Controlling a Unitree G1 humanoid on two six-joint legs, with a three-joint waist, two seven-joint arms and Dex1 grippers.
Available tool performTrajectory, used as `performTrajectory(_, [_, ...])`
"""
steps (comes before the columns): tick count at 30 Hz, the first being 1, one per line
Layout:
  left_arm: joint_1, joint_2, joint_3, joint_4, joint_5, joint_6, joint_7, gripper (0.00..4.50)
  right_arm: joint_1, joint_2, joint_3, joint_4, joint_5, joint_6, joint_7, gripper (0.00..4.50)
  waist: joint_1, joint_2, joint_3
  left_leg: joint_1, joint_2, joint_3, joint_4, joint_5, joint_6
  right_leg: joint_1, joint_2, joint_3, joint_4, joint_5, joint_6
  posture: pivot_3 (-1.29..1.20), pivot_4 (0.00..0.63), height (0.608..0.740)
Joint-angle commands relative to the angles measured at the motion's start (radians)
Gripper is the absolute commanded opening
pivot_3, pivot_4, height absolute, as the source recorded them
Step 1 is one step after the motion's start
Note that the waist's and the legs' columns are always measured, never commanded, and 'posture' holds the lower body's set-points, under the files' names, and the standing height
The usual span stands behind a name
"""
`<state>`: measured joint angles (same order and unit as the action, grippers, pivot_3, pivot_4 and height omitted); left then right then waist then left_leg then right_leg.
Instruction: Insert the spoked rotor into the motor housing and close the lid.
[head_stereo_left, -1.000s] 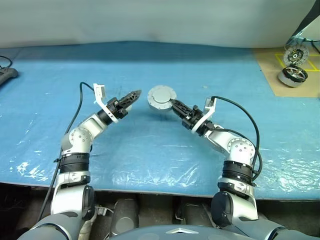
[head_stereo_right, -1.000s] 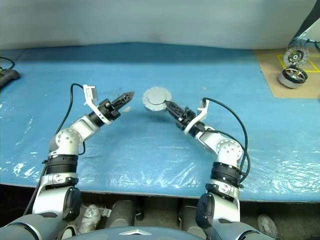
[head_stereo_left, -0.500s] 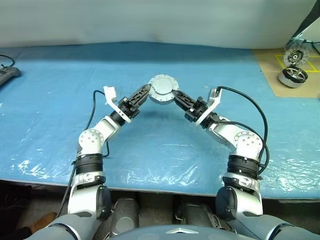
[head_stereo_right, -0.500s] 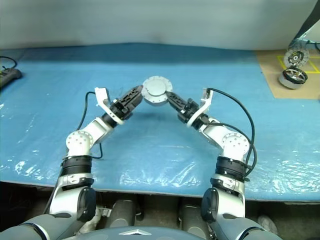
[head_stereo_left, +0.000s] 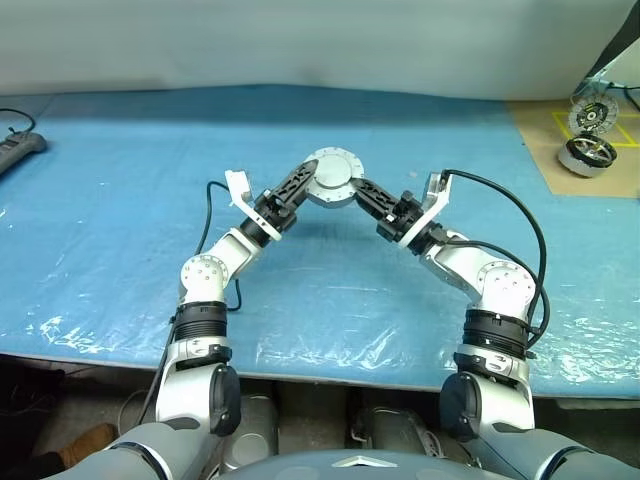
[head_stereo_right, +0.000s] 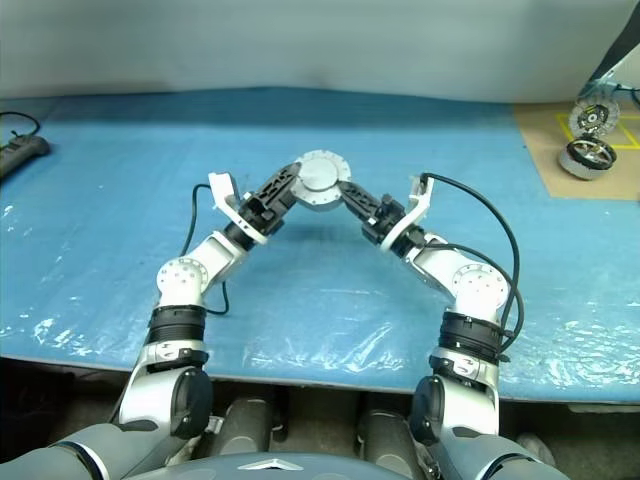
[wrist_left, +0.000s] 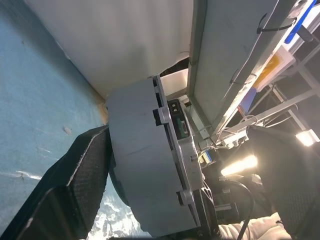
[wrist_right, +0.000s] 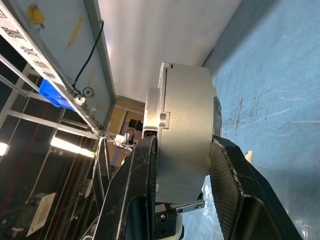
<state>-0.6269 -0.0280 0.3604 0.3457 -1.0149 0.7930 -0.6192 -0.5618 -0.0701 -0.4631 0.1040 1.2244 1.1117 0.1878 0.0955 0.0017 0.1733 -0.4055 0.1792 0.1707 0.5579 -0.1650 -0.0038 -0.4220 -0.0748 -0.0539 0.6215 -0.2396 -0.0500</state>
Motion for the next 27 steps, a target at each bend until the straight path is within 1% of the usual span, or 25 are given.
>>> performTrajectory(1, [-0.003, -0.005, -0.019, -0.004, -0.01, 0.035, 0.003, 4.47, -0.024, 0.021, 0.031, -0.072, 0.08, 0.001, 0.023, 1.16, 0.0, 0.0, 0.0, 0.0, 0.0, 0.0, 0.0, 0.0, 0.0, 0.0, 0.0, 0.0, 0.0, 0.0, 0.0, 0.0, 0.15, 0.74])
performTrajectory(5, [0.023, 0.033, 0.004, -0.019, -0.018, 0.044, 0.006, 4.47, -0.019, 0.019, 0.027, -0.074, 0.084, -0.002, 0.016, 1.16, 0.0, 0.0, 0.0, 0.0, 0.0, 0.0, 0.002, 0.0, 0.0, 0.0, 0.0, 0.0, 0.001, 0.0, 0.0, 0.0, 0.15, 0.74])
performTrajectory(9, [-0.012, 0.05, 0.057, 0.004, -0.047, 0.025, 0.036, 4.47, -0.018, 0.018, 0.027, -0.069, 0.092, -0.003, 0.009, 1.16, 0.0, 0.0, 0.0, 0.0, 0.001, 0.0, 0.003, 0.0, 0.0, 0.0, 0.0, 0.0, 0.001, 0.0, 0.0, 0.0, 0.15, 0.74])
performTrajectory(12, [-0.025, 0.05, 0.069, 0.004, -0.056, 0.023, 0.038, 4.47, -0.02, 0.01, 0.035, -0.058, 0.096, -0.004, 0.011, 1.16, 0.001, 0.0, 0.0, -0.001, 0.0, -0.001, 0.004, 0.0, 0.0, 0.001, 0.0, 0.0, 0.001, 0.0, 0.0, 0.0, 0.15, 0.74])
performTrajectory(14, [-0.029, 0.045, 0.075, 0.013, -0.055, 0.016, 0.043, 4.47, -0.022, 0.005, 0.04, -0.052, 0.098, -0.006, 0.012, 1.16, 0.001, 0.0, 0.0, 0.0, 0.0, -0.001, 0.004, 0.0, 0.0, 0.001, 0.0, 0.0, 0.001, 0.0, 0.001, 0.0, 0.15, 0.74])
performTrajectory(17, [-0.02, 0.029, 0.048, 0.02, -0.033, 0.022, 0.041, 4.47, -0.026, 0.004, 0.047, -0.047, 0.099, -0.008, 0.012, 1.16, 0.002, 0.0, 0.0, -0.001, 0.0, -0.001, 0.004, 0.0, 0.0, 0.001, 0.0, 0.0, 0.001, 0.001, 0.001, 0.0, 0.15, 0.74])
performTrajectory(21, [-0.002, -0.027, -0.009, -0.022, -0.021, 0.046, 0.052, 4.47, -0.027, 0.002, 0.05, -0.045, 0.099, -0.01, 0.01, 1.16, 0.002, 0.0, 0.0, -0.001, 0.0, -0.002, 0.005, 0.0, 0.0, 0.002, 0.0, 0.0, 0.001, 0.001, 0.001, 0.0, 0.15, 0.74])
performTrajectory(24, [-0.012, -0.052, -0.035, -0.015, 0.002, 0.03, 0.071, 4.47, -0.026, 0.001, 0.052, -0.047, 0.099, -0.011, 0.008, 1.16, 0.001, 0.0, 0.0, -0.001, 0.0, -0.002, 0.005, 0.0, 0.0, 0.002, -0.001, 0.0, 0.001, 0.001, 0.001, 0.0, 0.15, 0.74])
performTrajectory(27, [-0.034, -0.063, -0.027, -0.035, -0.026, 0.035, 0.085, 4.47, -0.019, 0.0, 0.055, -0.052, 0.099, -0.013, 0.007, 1.16, -0.002, 0.0, 0.0, -0.001, 0.0, -0.002, 0.005, 0.0, 0.0, 0.002, 0.0, 0.0, 0.001, 0.001, 0.001, 0.0, 0.15, 0.74])
